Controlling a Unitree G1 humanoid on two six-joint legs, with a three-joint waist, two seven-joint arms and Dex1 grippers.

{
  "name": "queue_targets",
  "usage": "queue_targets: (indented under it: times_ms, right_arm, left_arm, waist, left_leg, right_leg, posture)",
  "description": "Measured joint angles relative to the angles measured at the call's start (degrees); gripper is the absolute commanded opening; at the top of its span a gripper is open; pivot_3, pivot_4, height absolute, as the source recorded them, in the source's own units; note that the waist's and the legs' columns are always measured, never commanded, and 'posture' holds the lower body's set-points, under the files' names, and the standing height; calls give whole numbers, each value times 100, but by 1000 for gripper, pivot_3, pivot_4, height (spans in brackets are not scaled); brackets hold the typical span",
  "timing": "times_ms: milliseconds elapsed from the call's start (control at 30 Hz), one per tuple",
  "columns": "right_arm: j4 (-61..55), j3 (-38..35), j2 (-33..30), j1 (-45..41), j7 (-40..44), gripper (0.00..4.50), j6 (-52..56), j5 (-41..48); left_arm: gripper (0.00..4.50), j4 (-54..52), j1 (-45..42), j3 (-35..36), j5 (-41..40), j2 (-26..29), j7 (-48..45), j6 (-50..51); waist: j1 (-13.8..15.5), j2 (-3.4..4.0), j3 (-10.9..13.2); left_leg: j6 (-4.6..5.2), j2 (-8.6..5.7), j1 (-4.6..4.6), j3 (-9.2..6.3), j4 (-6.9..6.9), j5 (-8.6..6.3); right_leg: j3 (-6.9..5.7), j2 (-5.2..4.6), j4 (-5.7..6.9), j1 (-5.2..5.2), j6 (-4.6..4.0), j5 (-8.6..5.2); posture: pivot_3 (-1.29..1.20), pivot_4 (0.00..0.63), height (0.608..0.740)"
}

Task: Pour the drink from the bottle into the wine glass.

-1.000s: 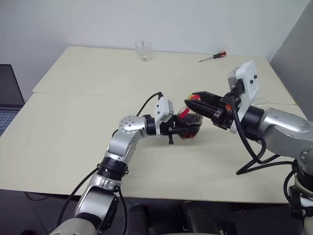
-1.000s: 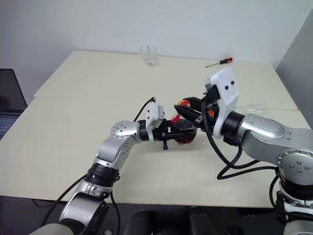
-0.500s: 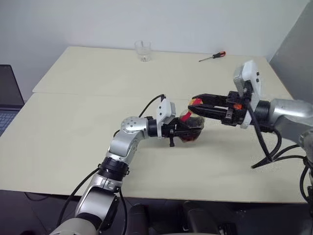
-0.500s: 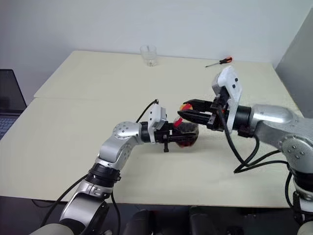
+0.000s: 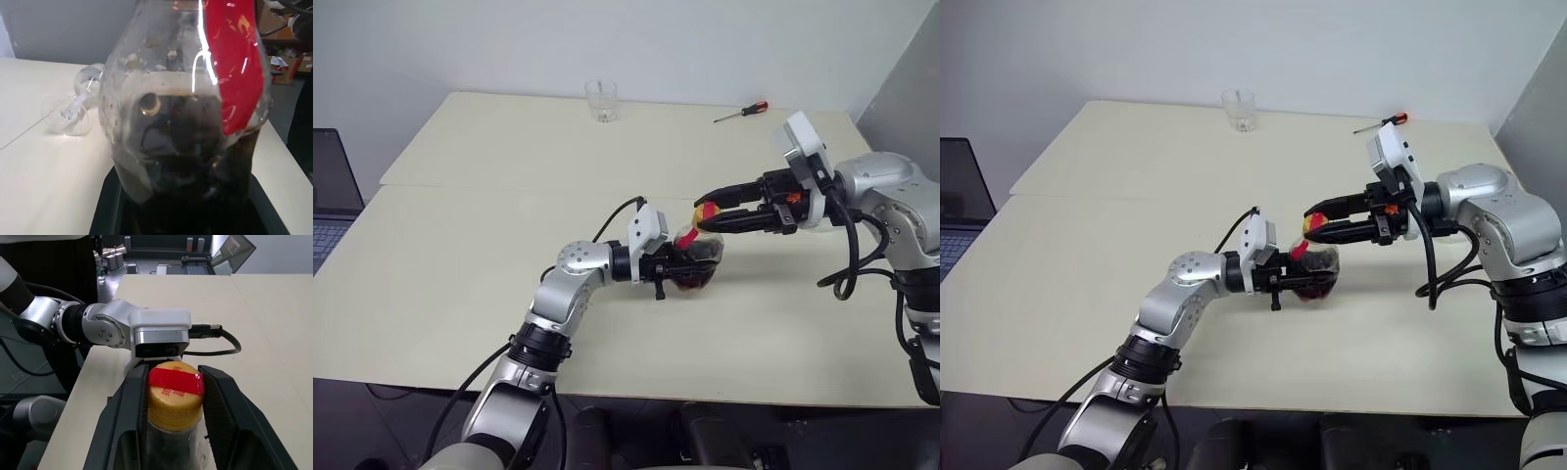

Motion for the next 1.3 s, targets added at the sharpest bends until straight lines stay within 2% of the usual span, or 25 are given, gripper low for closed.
queue_targets:
  times_ms: [33, 167, 267, 467, 700, 800, 900, 967, 1167, 1300]
  right_arm:
    - [-1, -8, 13, -11, 38, 1971, -12, -47]
    - [5, 1, 48, -12, 58, 3275, 213, -206]
    - [-31, -137, 71, -12, 36, 4418, 502, -85]
    - [-638, -888, 39, 3, -360, 4500, 1236, 451]
    - [-1843, -2205, -125, 663, -1837, 4500, 2313, 1411]
    - [-2503, -2606, 25, 934, -2974, 4500, 2736, 1740]
    - [-3273, -2865, 458, 1093, -4450, 4500, 3096, 2085]
    - [-3676, -2874, 628, 1104, -5389, 4500, 3358, 2257]
    - [-4071, -2784, 953, 794, -7524, 4500, 4033, 2534]
    - [-4237, -2527, 1589, 738, -8829, 4500, 4489, 2602]
  left_arm:
    - [1011, -21, 8, 0, 0, 6, 0, 11]
    - [1008, -218, -25, 11, -127, -32, -4, 5]
    - [1008, -273, -48, 10, -165, -73, -6, -5]
    - [1008, -265, -62, 5, -168, -115, -21, -35]
    - [1008, -170, -95, 4, -137, -135, 4, -119]
    - [1008, 5, -117, 10, -53, -144, 217, -170]
    - [1008, 193, -135, 17, 91, -155, 498, -209]
    - [1008, 252, -135, 17, 167, -168, 638, -247]
    - [1008, 594, -240, 12, 324, -267, 830, -460]
    - [1008, 701, -306, 9, 366, -373, 872, -586]
  waist:
    - [1, 0, 0]
    - [3, 1, 1]
    - [3, 1, 1]
    - [3, 3, 2]
    - [5, 3, 2]
    - [-14, 3, 1]
    - [-19, 4, 1]
    - [-12, 4, 1]
    - [-4, 4, 1]
    - [-13, 5, 0]
  left_leg:
    - [0, 0, 0, -1, 0, 0]
    - [0, 0, 0, -1, 0, 0]
    - [0, 0, 1, -2, 1, 0]
    - [0, 0, 0, -3, -1, 0]
    - [0, -2, 1, -3, 2, 0]
    - [0, -1, 3, -7, 0, 0]
    - [0, 1, 3, -10, -1, 0]
    - [0, 0, 1, -10, -1, 0]
    - [0, -4, 0, -1, 2, 1]
    - [0, 0, -2, -5, -5, 1]
  right_leg:
    - [-1, 0, 0, 0, 0, 0]
    - [-1, 0, 3, 0, -6, 3]
    - [-2, 0, 4, 1, -7, 4]
    - [-2, 0, 3, 0, -7, 4]
    - [-1, -4, 4, 5, -5, 3]
    - [2, -2, 8, 4, 5, -2]
    - [6, 1, 10, 3, 10, -5]
    - [8, -1, 9, 3, 9, -5]
    - [10, -9, 5, 4, 10, -2]
    - [20, -5, 6, 0, 6, 0]
  posture:
    - [0, 150, 740]
    - [0, 150, 740]
    - [0, 150, 740]
    - [0, 150, 740]
    - [0, 150, 740]
    - [0, 150, 740]
    - [0, 150, 740]
    - [0, 150, 740]
    - [0, 150, 740]
    - [0, 150, 740]
